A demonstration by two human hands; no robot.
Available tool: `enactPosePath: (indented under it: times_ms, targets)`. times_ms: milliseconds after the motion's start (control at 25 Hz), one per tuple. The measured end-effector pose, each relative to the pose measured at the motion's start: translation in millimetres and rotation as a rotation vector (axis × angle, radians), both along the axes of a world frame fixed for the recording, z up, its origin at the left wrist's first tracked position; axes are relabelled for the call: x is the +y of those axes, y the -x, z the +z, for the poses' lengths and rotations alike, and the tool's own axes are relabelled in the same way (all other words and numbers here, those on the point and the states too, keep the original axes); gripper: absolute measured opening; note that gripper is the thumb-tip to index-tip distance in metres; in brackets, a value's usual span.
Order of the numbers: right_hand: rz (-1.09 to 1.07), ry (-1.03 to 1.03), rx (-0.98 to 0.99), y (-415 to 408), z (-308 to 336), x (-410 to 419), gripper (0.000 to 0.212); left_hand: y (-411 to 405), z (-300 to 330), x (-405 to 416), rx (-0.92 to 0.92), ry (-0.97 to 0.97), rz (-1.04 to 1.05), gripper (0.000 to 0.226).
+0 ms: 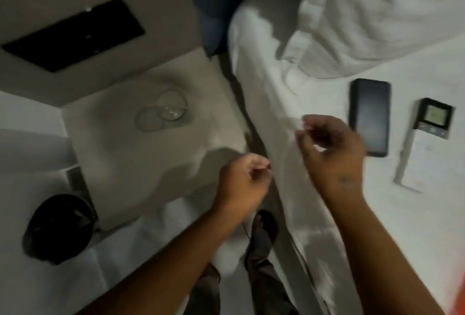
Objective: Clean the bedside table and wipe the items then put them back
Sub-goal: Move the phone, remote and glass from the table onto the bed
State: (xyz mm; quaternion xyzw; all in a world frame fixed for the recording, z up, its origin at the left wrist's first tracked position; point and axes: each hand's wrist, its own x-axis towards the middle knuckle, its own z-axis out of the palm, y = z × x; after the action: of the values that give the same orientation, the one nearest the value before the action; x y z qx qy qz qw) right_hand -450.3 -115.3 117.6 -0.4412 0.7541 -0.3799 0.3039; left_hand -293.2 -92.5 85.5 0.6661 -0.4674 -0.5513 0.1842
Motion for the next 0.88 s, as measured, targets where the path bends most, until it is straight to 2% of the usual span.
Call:
enactPosePath:
  times_ms: [80,160,280,400,560,720,880]
  targets:
    - [0.232,-0.038,-0.089,-76.4,-36.6,-15.9,0.025,-71.4,-37.3,-11.6,-0.213,-0.036,0.062,0.013]
    - [0.403,-0.152,-0.111,-132.7,-79.9,-36.2,0.030,-129.4,-69.0,-31.9,-0.402,-0.045,0.074,0.023]
    - [0.534,-0.361,-0.072,-183.4,-128.8,-73.3,0.053,-184.9,-101.5,-69.6,-0.479,0.041,0.113,0.045]
    - [0.498,-0.353,-0.044,-199.4,-147.9,-107.9,0.065,-197.0,-108.4,-102.8,-0.402,0.198,0.087,0.062]
    - [0.511,-0.277,-0.008,-214.6,-150.5,-121.0,0.059,-197.9,-103.1,-114.5,-0.153,0.191,0.105,0.073]
    - [0.549,-0.290,-0.067,-206.0,-131.7,-108.7,0.063,-199.6,-93.2,-112.1,0.003,0.174,0.138,0.074]
    - [0.505,-0.130,-0.078,-160.3,-84.6,-63.7,0.076,-171.9,-56.0,-90.4,0.078,0.178,0.077,0.070]
